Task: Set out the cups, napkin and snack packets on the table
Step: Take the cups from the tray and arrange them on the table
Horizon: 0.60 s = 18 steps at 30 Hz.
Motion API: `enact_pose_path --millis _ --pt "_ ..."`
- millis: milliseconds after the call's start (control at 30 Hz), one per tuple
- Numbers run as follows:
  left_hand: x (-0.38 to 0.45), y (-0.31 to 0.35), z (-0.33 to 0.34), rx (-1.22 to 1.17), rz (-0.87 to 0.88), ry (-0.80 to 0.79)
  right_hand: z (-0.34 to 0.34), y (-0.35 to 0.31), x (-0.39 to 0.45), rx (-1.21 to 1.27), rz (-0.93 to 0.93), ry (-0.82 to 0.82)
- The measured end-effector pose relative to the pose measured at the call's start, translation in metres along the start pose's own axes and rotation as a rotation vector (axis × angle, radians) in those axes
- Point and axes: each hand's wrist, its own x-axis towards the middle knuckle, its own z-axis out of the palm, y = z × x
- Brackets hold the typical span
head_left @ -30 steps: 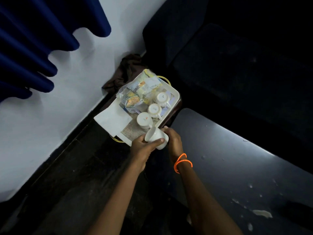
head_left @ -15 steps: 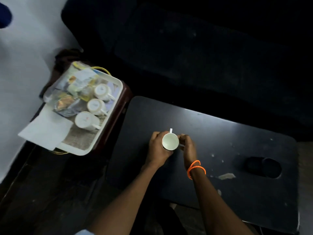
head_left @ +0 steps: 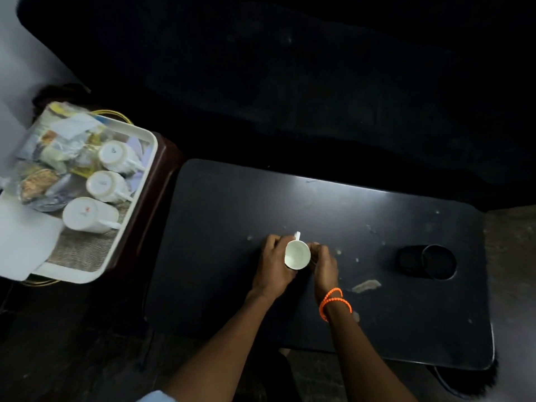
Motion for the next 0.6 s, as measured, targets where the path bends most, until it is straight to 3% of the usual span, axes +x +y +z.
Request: enact_pose_path --millis 233,400,500,600 --pt "0.001 -0.007 -0.003 0.011 0.0 -0.03 0.006 -0.008 -0.002 -0.073 -0.012 0.031" --pt "-0.007 -0.019 -0.052 0.019 -0.013 -0.064 0.026 -0.029 -0.012 -0.358 -0.311 0.208" --pt "-0.02 -0.034 -0.107 -0.009 -0.012 0.04 0.064 -0.051 -0.034 -0.491 -0.498 0.211" --pt "-0.034 -0.052 -0.171 -0.002 -0.028 0.334 0.12 -0.067 -0.06 -0.523 -0.554 0.004"
